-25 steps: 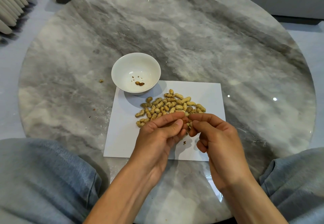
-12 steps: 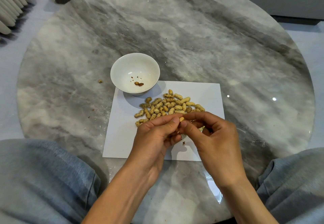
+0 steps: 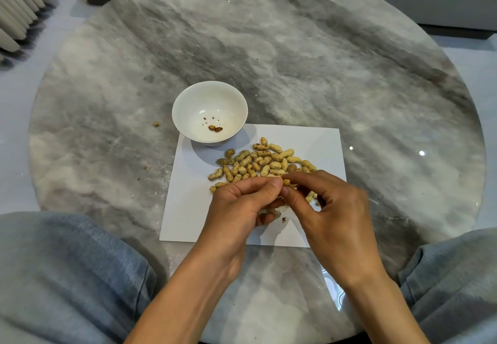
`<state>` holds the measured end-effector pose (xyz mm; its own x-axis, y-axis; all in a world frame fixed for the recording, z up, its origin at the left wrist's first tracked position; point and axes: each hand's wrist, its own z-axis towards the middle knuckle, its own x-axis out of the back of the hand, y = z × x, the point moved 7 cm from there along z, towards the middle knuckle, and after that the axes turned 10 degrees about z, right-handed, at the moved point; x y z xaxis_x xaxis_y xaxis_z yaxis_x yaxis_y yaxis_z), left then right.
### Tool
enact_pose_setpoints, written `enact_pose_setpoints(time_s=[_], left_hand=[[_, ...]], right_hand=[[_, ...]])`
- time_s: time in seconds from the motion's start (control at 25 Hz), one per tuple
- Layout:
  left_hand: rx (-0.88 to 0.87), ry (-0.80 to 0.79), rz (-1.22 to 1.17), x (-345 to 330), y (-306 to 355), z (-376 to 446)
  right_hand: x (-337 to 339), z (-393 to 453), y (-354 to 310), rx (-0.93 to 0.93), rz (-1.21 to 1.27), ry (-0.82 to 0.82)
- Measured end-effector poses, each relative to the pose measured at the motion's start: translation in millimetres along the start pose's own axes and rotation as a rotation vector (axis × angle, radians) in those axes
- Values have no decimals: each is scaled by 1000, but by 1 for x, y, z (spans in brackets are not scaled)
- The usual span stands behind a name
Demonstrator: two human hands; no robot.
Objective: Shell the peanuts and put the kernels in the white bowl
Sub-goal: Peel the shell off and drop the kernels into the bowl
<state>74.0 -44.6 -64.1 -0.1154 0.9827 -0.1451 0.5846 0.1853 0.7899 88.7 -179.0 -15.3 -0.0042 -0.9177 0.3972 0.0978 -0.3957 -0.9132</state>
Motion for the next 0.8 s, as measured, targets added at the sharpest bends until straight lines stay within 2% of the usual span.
enact_pose_setpoints(time_s=[0.36, 0.52, 0.6, 0.68, 0.72, 0.8], left_hand=[[-184, 109, 205, 2, 16, -4], [-178, 126, 243, 5, 13, -2], [-165, 140, 248, 5, 12, -2], [-171, 191, 236, 10, 17, -2], [-182, 234, 223, 15, 23, -2], [-221, 348, 178, 34, 43, 0]], right_hand=[[-5, -3, 0, 102, -204, 16], [-8, -4, -5, 153, -279, 10], [-7, -3, 2, 62, -292, -6], [-7, -3, 17, -117, -266, -20], [-7, -2, 23, -206, -194, -19], [-7, -2, 35, -419, 141, 33]])
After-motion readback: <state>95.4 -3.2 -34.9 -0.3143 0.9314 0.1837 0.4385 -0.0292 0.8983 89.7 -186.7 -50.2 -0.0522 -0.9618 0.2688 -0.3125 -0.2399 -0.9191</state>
